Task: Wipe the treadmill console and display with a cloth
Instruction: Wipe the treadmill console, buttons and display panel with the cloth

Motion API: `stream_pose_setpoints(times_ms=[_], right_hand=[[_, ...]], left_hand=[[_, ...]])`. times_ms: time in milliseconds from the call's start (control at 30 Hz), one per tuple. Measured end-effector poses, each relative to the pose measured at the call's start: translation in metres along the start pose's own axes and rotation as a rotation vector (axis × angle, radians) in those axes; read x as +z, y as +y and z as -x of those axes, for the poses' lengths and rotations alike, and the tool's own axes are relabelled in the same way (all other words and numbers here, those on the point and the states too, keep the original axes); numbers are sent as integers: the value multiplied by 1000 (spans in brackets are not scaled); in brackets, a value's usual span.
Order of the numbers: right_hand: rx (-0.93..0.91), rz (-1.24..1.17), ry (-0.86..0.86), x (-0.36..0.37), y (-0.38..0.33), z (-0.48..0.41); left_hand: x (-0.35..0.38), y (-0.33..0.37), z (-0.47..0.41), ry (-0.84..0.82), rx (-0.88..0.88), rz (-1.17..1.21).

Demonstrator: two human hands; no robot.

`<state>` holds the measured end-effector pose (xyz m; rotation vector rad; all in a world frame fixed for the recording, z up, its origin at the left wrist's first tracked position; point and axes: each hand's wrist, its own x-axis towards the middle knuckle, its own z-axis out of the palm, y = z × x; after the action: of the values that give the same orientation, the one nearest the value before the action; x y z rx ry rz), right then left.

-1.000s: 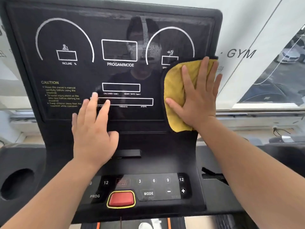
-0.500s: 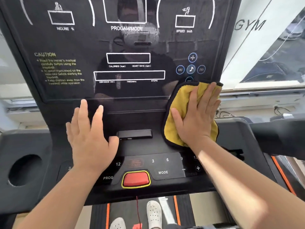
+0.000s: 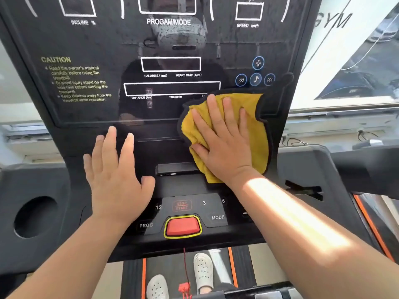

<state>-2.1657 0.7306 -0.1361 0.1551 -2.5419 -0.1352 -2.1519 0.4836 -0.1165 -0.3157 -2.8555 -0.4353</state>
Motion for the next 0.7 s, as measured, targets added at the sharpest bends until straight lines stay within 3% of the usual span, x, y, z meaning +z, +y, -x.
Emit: stream_pose_setpoints(times_ms=[300, 500, 700], right_hand=[[245, 3, -66, -7, 83, 46], [65, -52, -76, -16, 30, -2], [61, -31, -61, -18, 24, 0]], left_hand=[[6, 5, -1, -3, -14, 30], [-1, 10, -1, -10, -35, 45], [-4, 22, -5, 17, -10, 22]])
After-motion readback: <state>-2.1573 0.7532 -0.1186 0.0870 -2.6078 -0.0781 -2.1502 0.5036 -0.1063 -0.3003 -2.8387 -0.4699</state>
